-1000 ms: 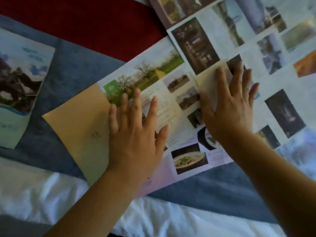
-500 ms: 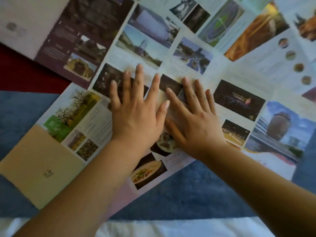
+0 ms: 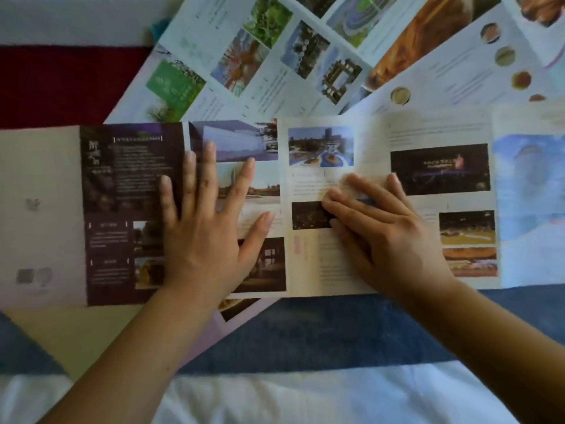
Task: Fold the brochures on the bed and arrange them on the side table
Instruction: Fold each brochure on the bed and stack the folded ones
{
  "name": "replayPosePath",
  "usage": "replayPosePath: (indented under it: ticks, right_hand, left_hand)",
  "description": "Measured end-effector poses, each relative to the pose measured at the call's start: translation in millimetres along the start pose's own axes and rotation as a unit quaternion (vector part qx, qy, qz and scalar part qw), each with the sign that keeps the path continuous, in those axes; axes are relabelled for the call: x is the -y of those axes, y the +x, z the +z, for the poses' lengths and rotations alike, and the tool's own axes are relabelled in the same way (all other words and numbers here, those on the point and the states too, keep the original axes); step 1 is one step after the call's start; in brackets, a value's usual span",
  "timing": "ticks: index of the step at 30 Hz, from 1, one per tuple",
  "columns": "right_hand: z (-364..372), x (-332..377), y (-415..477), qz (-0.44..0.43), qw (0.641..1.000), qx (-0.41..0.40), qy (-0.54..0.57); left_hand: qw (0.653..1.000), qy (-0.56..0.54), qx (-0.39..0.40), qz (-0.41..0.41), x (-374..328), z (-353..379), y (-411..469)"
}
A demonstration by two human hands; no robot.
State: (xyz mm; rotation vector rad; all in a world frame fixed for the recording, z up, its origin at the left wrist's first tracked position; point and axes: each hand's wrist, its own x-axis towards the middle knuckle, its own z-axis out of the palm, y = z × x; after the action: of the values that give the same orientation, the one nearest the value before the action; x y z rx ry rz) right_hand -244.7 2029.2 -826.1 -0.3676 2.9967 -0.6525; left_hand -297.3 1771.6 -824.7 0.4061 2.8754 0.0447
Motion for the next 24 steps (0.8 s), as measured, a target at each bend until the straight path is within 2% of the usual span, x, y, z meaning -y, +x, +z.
replayPosePath:
  ticks: [3,6,12,17,24]
  right_hand:
    - [1,18,-7,0.062,0.998,-0.007,-0.03]
    - [9,49,-5,0.117,0.992,0.031,-0.04]
    - [43,93,11,0.081,0.995,0.043,-0.027]
    - [50,101,17,0.11,0.99,0.069,-0.054]
    - [54,105,18,0.137,0.979,0.101,-0.113]
  left_hand:
    - [1.0,-0.006,0.001,-0.013,-2,5,-13]
    - [1.0,-0.008,0.0,-0.029,-12,10,-20]
    - [0.998,-0.033,-0.037,-0.031,-22,16,-22]
    - [0.991,-0.112,-0.061,0.033,16,14,-24]
    - [0.996,-0.054,-0.037,-0.056,104,9,-52]
